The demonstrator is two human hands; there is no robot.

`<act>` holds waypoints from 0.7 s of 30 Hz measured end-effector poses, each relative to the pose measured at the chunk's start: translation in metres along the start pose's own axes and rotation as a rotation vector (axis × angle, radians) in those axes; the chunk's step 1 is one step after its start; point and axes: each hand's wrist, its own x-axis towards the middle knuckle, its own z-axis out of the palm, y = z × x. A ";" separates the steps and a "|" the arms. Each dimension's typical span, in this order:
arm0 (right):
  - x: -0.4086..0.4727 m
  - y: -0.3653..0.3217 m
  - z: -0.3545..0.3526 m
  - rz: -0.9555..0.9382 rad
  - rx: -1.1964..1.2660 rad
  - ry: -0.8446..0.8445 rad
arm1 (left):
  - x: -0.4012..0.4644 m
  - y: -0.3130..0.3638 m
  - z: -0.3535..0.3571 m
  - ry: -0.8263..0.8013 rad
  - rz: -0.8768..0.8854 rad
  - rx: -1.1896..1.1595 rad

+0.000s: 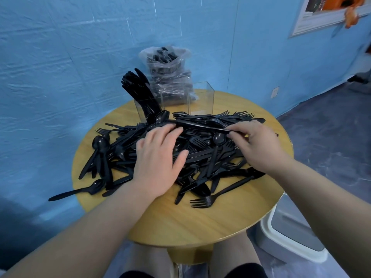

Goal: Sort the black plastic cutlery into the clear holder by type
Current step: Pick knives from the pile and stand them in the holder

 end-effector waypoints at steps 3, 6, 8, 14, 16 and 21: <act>-0.002 -0.002 -0.001 -0.048 -0.002 -0.038 | 0.010 0.011 -0.003 0.113 -0.035 0.021; -0.002 0.002 -0.003 -0.093 -0.052 -0.063 | 0.016 0.015 -0.004 0.197 -0.053 0.021; -0.003 0.004 -0.003 -0.119 -0.069 -0.085 | 0.019 0.015 -0.005 0.161 -0.018 0.052; -0.003 0.007 -0.005 -0.009 0.090 -0.042 | 0.028 0.011 -0.004 -0.159 0.079 0.078; -0.002 0.018 -0.010 0.115 0.099 -0.012 | 0.028 0.009 -0.005 -0.163 0.030 0.045; -0.011 0.043 -0.016 0.173 -0.126 -0.150 | 0.023 0.021 -0.002 -0.296 0.064 0.069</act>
